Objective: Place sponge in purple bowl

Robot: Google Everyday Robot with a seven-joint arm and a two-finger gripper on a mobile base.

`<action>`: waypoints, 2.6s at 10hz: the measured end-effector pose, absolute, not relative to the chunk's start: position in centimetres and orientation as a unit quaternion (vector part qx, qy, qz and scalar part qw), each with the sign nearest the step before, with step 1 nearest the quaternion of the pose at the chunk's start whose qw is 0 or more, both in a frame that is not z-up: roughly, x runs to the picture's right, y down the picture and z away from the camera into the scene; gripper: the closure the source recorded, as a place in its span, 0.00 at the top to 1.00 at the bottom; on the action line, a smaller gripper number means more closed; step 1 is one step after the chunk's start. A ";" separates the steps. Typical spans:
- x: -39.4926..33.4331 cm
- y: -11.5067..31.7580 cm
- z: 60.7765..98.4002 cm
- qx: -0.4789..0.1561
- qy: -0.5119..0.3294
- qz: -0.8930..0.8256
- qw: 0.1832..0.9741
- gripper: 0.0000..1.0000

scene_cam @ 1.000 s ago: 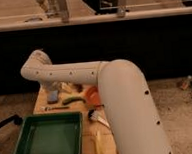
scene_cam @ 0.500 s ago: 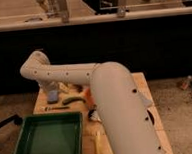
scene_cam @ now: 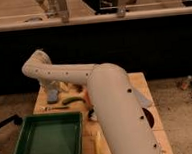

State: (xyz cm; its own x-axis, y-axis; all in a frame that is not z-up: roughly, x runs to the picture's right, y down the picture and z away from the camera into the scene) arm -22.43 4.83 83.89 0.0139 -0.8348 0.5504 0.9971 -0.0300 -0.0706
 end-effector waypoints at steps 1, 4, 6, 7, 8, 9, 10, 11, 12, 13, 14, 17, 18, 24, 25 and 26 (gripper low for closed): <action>-22.4 4.8 83.9 -0.230 -0.176 -0.680 0.674 0.80; -22.5 4.9 83.9 -0.226 -0.177 -0.678 0.677 0.80; -22.5 4.0 85.1 -0.223 -0.179 -0.671 0.684 0.80; -22.8 3.7 85.7 -0.222 -0.184 -0.669 0.685 0.80; -23.1 3.4 86.3 -0.223 -0.189 -0.668 0.684 0.80; -23.0 3.3 86.7 -0.226 -0.192 -0.667 0.683 0.80; -23.2 3.2 87.4 -0.229 -0.199 -0.666 0.681 0.80; -23.4 3.2 88.2 -0.236 -0.206 -0.666 0.677 0.80; -23.7 3.3 89.1 -0.244 -0.212 -0.666 0.672 0.80; -23.9 3.4 89.6 -0.250 -0.214 -0.667 0.668 0.80; -24.2 3.5 90.2 -0.255 -0.218 -0.667 0.665 0.80; -25.3 4.0 91.7 -0.269 -0.223 -0.670 0.655 0.80; -25.8 4.1 91.9 -0.271 -0.224 -0.673 0.651 0.80; -28.8 5.3 94.0 -0.282 -0.236 -0.695 0.618 0.80; -28.6 5.2 94.5 -0.281 -0.236 -0.697 0.616 0.80; -28.7 5.4 94.8 -0.282 -0.240 -0.698 0.613 0.80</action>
State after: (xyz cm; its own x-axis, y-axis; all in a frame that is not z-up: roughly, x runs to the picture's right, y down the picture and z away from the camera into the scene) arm -28.66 5.38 94.75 -0.0889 -0.7209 0.6873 0.9911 -0.1329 -0.0112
